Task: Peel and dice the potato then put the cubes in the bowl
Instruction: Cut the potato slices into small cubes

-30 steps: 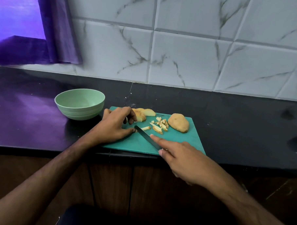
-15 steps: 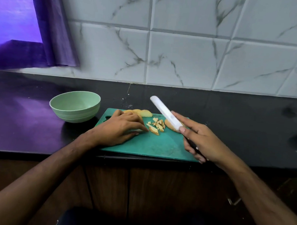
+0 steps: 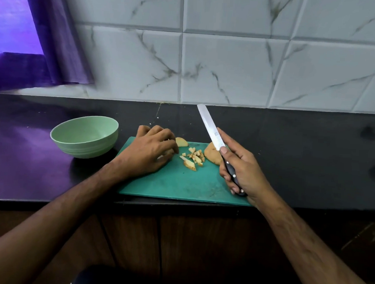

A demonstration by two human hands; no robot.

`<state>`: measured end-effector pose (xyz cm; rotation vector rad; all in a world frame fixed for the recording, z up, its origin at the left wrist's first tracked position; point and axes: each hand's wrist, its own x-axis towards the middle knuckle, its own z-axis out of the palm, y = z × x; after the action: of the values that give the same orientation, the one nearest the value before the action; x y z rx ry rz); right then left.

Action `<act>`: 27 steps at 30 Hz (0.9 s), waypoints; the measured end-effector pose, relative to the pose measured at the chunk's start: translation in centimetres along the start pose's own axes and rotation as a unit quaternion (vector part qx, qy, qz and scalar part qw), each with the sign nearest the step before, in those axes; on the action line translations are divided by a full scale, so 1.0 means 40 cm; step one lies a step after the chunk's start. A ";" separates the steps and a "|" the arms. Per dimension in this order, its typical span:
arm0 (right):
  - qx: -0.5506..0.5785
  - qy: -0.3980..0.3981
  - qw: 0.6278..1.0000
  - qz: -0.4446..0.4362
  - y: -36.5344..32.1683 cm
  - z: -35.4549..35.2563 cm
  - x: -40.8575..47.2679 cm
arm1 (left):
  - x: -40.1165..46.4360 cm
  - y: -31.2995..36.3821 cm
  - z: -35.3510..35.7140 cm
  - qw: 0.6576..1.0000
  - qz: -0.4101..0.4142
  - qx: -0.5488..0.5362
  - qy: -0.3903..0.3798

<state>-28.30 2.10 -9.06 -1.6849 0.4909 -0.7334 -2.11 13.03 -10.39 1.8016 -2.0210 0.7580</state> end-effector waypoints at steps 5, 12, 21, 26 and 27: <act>0.000 -0.003 1.000 0.003 0.003 0.000 0.003 | 0.035 0.052 -0.002 0.996 0.060 -0.042 -0.052; -0.010 -0.007 1.000 0.003 0.003 0.001 0.001 | 0.029 0.052 -0.007 0.995 0.053 -0.065 -0.053; -0.024 -0.009 1.000 0.001 0.002 0.005 0.000 | -0.018 0.049 -0.024 0.988 -0.037 -0.146 -0.034; -0.032 -0.010 0.999 0.000 0.001 0.007 -0.001 | -0.018 0.039 -0.027 0.984 -0.055 -0.169 -0.007; -0.035 -0.009 0.999 0.001 0.001 0.007 -0.001 | -0.018 0.039 -0.030 0.986 -0.049 -0.158 0.000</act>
<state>-28.13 2.33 -9.13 -1.7547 0.5103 -0.7049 -3.67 14.41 -10.11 1.7005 -1.9091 0.3821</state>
